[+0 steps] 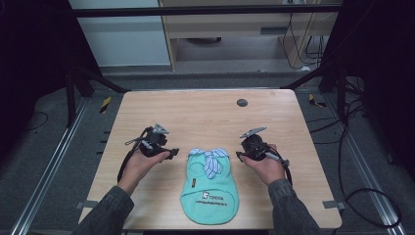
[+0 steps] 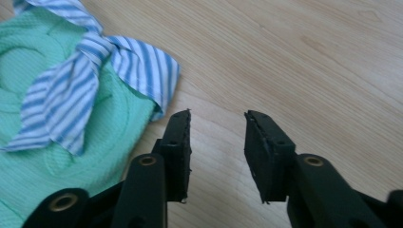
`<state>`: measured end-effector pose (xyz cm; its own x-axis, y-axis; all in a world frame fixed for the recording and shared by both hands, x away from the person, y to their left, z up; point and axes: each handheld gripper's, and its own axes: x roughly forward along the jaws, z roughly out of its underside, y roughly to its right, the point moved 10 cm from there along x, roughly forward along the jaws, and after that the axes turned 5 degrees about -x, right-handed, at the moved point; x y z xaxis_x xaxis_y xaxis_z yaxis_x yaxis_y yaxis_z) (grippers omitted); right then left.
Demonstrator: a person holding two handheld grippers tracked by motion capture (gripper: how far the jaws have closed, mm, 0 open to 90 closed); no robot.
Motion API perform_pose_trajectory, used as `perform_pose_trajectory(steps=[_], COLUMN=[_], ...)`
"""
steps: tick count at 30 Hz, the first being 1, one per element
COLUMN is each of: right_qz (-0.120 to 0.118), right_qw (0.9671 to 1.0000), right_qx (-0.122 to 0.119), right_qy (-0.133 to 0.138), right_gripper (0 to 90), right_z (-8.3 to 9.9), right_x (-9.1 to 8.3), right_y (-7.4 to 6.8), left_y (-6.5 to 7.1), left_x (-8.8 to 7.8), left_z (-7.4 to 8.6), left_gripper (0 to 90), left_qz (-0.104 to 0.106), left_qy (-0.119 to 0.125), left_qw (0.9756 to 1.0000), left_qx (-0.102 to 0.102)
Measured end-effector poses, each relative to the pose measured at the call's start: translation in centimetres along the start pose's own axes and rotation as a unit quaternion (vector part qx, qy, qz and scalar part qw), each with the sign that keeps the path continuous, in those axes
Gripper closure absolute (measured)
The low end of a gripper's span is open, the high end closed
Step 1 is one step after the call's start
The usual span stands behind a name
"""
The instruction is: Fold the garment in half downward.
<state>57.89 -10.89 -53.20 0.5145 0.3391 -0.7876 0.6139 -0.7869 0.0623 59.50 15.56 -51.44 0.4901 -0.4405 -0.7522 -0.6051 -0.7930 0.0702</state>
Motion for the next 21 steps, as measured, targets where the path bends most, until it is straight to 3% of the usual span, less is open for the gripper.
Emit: perform_pose_trajectory(steps=[6, 10, 12, 21], right_qz=[-0.022, -0.034, -0.036, -0.047], right_qw=[0.9997, 0.9993, 0.9992, 0.9988], right_qx=[-0.002, 0.001, -0.006, -0.014], right_qy=[0.011, 0.014, 0.016, 0.007], right_gripper=[78.1, 81.6, 83.5, 83.7], right_z=[-1.5, -2.1, -2.8, -3.7], right_x=[0.2, 0.7, 1.2, 3.1], right_y=[-1.0, -1.8, -2.3, -3.0], left_y=[1.5, 2.2, 2.6, 3.5], left_x=[0.7, 1.6, 2.3, 4.2], left_z=[-0.9, -1.1, -1.3, -2.2], left_gripper=[51.8, 57.1, 61.7, 63.2], left_qz=[0.007, 0.012, 0.015, 0.034], left_qy=[0.003, 0.0, -0.002, -0.01], left_qw=[0.9999, 0.9999, 0.9999, 0.9994], left_qx=[0.008, -0.003, 0.002, -0.002])
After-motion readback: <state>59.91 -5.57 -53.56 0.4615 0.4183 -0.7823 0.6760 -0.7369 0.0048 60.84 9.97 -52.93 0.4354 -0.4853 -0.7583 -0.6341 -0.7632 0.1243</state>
